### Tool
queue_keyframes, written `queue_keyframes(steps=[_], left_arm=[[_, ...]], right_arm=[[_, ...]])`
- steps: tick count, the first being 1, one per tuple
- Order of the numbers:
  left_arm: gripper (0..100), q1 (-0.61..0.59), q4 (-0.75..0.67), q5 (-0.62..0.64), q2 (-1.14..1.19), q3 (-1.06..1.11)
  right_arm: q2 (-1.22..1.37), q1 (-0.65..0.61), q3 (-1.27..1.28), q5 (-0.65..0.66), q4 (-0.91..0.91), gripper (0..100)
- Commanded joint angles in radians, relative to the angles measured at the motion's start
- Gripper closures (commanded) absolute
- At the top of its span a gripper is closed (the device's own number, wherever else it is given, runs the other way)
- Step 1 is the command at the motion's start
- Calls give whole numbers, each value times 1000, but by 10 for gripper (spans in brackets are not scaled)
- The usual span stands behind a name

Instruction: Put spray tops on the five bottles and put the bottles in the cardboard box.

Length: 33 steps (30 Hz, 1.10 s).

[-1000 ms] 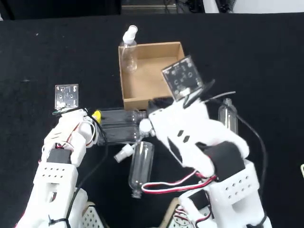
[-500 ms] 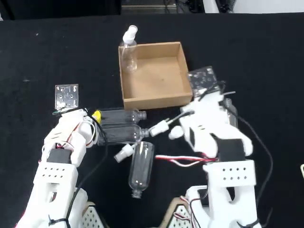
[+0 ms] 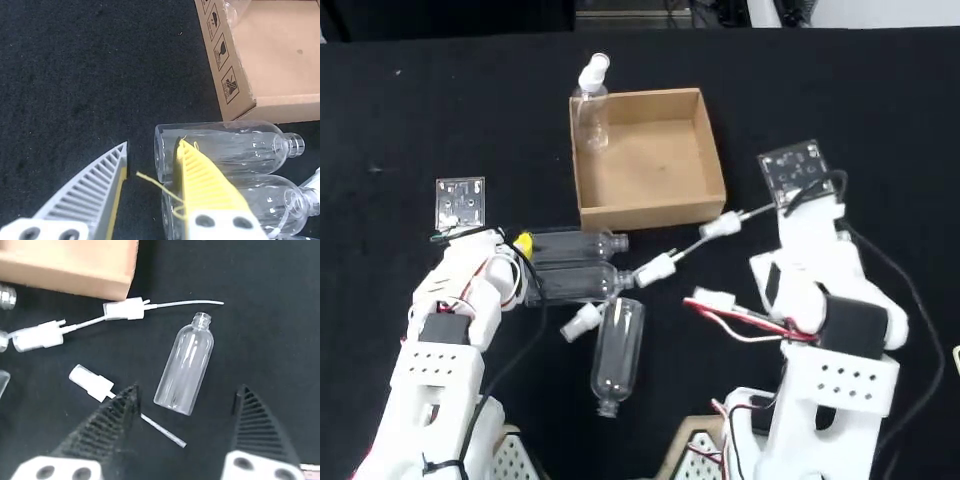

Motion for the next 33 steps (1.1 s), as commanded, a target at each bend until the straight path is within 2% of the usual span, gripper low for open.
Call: queue_keyframes(steps=[1, 6, 10, 15, 17, 23, 33], left_arm=[[845, 2, -20, 2, -8, -8], [845, 4, -21, 2, -8, -8], [845, 4, -20, 2, -8, -8], [845, 2, -17, 2, -14, -8], [845, 2, -17, 2, -14, -8], [845, 2, -21, 2, -18, 5], [845, 2, -21, 2, -18, 5]], right_arm=[[-12, -6, -59, 71, 61, 716], [124, -32, -5, 94, 69, 716], [271, -157, 38, 166, 61, 716], [403, -307, 33, 170, 26, 718], [455, -341, 62, 160, -25, 748], [616, -344, 140, 203, -213, 779], [872, -298, 127, 302, -333, 792]])
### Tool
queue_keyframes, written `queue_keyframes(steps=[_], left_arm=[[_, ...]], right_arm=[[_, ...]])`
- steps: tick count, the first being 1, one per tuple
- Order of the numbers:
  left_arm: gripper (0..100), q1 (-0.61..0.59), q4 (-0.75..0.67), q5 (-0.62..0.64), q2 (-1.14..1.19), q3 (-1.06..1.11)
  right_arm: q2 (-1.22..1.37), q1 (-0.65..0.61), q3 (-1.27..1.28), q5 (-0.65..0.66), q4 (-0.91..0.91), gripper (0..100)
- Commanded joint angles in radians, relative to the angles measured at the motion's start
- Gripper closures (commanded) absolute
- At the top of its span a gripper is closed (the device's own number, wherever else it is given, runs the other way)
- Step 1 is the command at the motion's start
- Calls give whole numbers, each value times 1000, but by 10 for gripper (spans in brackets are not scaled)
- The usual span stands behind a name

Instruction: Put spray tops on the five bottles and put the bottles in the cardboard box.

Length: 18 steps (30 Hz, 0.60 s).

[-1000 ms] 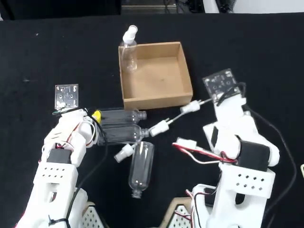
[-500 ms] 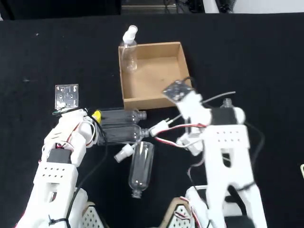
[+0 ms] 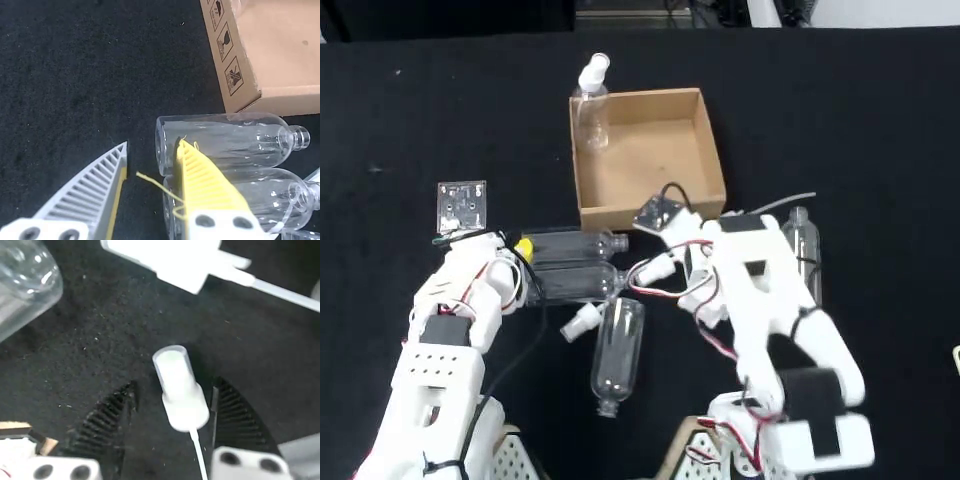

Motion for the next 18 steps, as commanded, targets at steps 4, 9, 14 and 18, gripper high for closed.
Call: queue_keyframes(steps=[4, 9, 14, 18], left_arm=[[845, 2, -21, 2, -18, -18], [845, 2, -23, 2, -18, -18], [845, 2, -23, 2, -18, -18], [845, 10, -17, 2, -18, -18]], right_arm=[[31, 58, -18, 17, -55, 990], [-16, 64, -105, -83, 23, 985], [-171, 71, -328, -336, 241, 988], [-285, 146, -493, -506, 267, 988]])
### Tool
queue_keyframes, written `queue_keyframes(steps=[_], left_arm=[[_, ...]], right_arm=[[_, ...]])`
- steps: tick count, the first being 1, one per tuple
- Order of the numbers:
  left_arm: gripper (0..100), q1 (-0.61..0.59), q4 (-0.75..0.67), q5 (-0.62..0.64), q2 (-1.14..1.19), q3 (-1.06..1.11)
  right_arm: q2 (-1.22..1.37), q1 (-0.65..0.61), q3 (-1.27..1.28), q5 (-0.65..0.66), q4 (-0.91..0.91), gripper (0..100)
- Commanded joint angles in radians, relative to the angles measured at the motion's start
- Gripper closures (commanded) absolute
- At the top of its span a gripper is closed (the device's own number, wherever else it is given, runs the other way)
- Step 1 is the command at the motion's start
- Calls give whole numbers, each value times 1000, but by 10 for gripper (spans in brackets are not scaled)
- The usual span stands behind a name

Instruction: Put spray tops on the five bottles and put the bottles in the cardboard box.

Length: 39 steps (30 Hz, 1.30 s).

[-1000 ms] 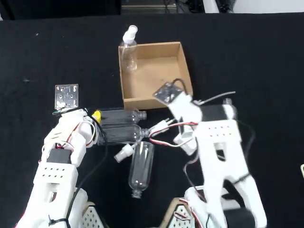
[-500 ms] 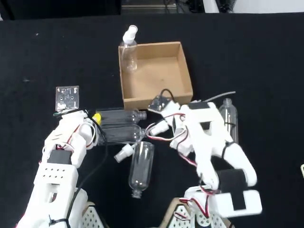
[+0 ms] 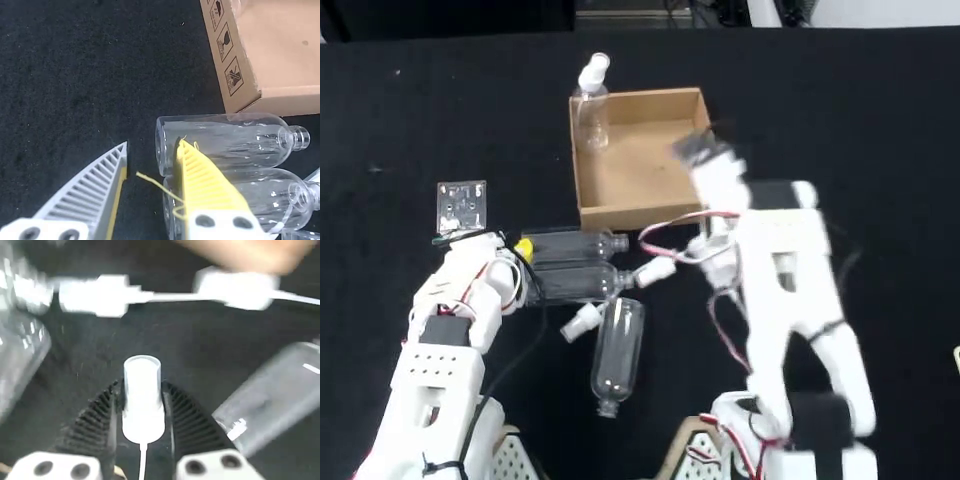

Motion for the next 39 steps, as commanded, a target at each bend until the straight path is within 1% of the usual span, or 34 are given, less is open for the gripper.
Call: queue_keyframes(steps=[1, 4, 7, 10, 12, 14, 16, 19, 22, 25, 32, 38, 39], left_arm=[[845, 10, -17, 2, -18, -18], [845, 10, -17, 2, -18, -18], [843, 12, -15, -5, -14, -18], [845, 13, -14, -60, -14, -18], [845, 13, -14, -64, -12, -18], [845, 13, -14, -63, -15, -18], [845, 13, -14, -64, -17, -18], [845, 13, -15, -63, -17, -18], [845, 13, -21, -63, -17, -21], [845, 13, -21, -63, -17, -18], [845, 13, -15, -66, -17, -16], [845, 12, -15, -68, -17, -16], [845, 12, -15, -68, -17, -16]], right_arm=[[-136, 89, -186, -160, 21, 988], [-219, 135, -240, -252, 21, 988], [-297, 161, -242, -272, 21, 988], [-354, 236, -242, -273, 5, 988], [-367, 328, -240, -267, -38, 988], [-343, 459, -229, -264, -89, 988], [-292, 583, -196, -264, -149, 987], [-170, 706, -113, -262, -244, 987], [-47, 741, -50, -262, -331, 987], [36, 740, -31, -262, -388, 987], [71, 707, -28, -262, -399, 986], [179, 740, -33, -262, -399, 985], [203, 740, -33, -262, -399, 972]])
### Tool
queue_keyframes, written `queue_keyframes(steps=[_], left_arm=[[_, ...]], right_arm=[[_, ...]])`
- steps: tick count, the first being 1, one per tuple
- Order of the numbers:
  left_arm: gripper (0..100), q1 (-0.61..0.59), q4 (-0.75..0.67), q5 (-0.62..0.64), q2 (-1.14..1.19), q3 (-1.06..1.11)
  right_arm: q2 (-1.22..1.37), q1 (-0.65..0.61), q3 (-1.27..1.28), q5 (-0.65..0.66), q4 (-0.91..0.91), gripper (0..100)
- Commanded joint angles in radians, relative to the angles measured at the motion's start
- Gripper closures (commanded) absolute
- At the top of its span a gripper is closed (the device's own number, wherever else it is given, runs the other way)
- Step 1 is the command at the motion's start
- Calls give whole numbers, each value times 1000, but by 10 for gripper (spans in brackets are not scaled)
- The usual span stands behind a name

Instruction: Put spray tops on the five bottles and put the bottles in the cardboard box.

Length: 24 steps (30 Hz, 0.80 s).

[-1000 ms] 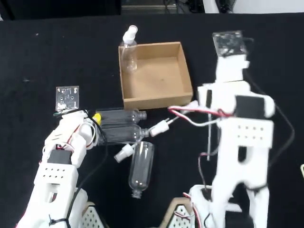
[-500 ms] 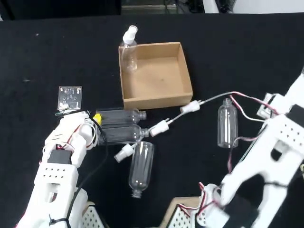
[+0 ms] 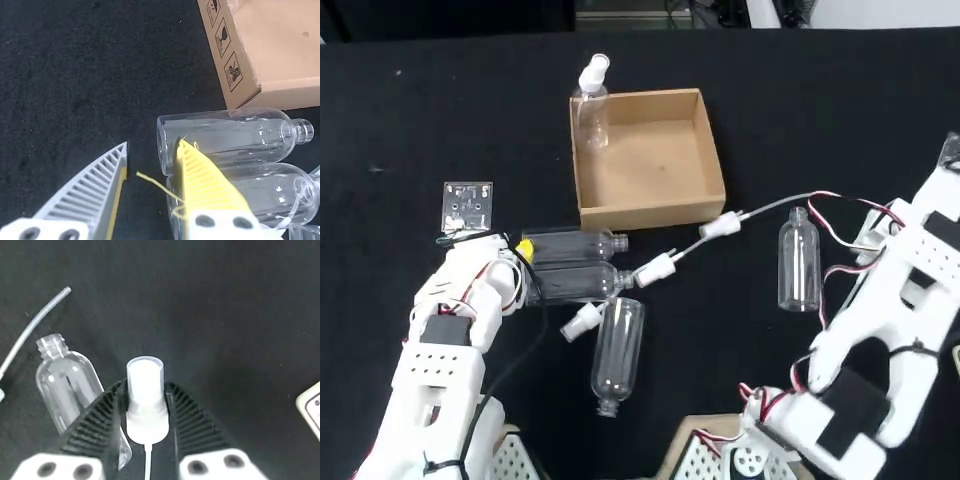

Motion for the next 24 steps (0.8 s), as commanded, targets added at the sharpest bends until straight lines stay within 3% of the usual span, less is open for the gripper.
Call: queue_keyframes(steps=[1, 6, 15, 17, 24], left_arm=[[845, 12, -15, -15, -17, -16], [845, 8, -15, -15, -17, -16], [845, 10, -15, -15, -17, -16], [845, 7, -15, -15, -17, -16], [845, 12, -21, -15, -17, -18]], right_arm=[[61, 17, -10, 2, -23, 946], [176, 18, -45, 2, -14, 756], [186, 15, -295, 52, 189, 764], [182, 14, -401, 235, 265, 766], [242, 20, -460, 1289, 509, 765]])
